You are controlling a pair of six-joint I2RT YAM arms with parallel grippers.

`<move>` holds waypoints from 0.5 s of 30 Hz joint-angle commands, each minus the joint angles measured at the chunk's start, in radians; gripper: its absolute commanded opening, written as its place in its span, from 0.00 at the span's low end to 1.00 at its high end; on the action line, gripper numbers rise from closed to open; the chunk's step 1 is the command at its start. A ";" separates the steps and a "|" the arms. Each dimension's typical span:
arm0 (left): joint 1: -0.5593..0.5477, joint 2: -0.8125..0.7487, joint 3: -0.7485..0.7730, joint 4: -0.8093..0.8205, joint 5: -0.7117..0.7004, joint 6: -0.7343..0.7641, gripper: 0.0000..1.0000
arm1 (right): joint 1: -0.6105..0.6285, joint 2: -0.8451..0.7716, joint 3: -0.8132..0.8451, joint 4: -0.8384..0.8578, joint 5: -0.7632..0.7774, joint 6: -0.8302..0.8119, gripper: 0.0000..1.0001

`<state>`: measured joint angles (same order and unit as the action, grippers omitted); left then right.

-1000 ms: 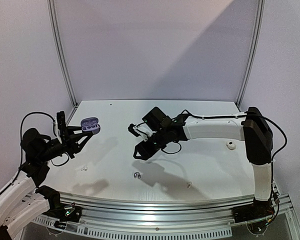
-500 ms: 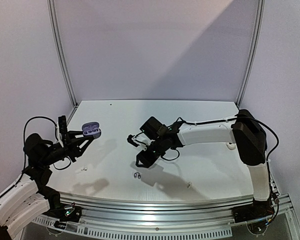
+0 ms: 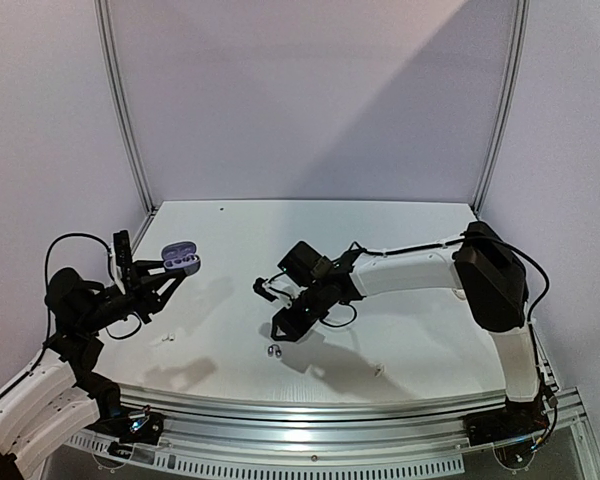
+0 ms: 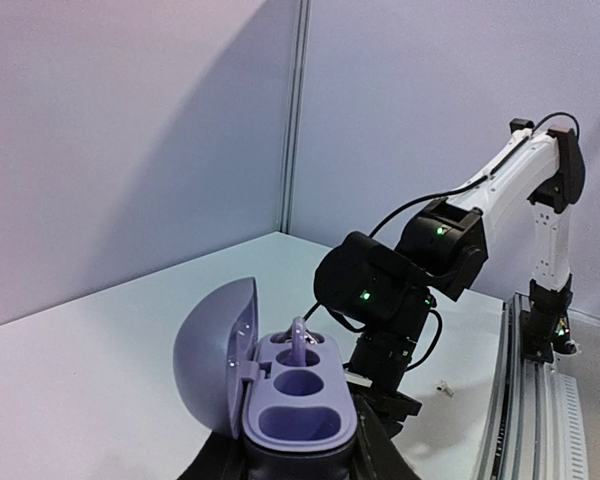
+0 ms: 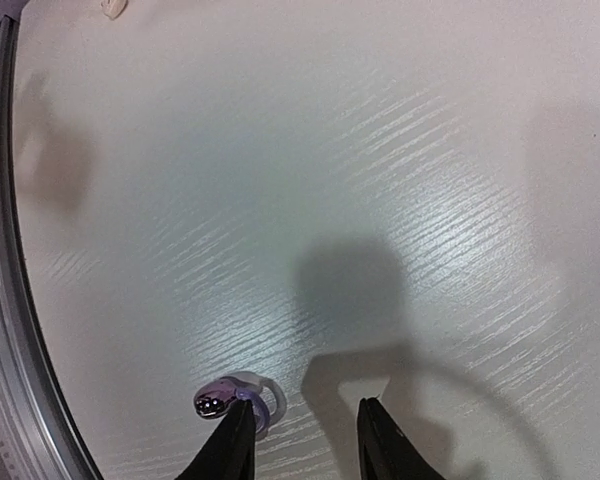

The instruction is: Insert the wireless bluetooth earbuds into the charging case

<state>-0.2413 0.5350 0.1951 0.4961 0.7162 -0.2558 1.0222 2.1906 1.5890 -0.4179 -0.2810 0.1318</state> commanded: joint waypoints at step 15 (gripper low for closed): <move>0.024 0.000 -0.018 0.016 -0.020 0.007 0.00 | 0.024 0.039 -0.044 0.020 -0.072 0.018 0.28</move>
<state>-0.2321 0.5350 0.1951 0.4961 0.7055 -0.2554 1.0325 2.2135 1.5692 -0.4049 -0.3294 0.1383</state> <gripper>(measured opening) 0.285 0.280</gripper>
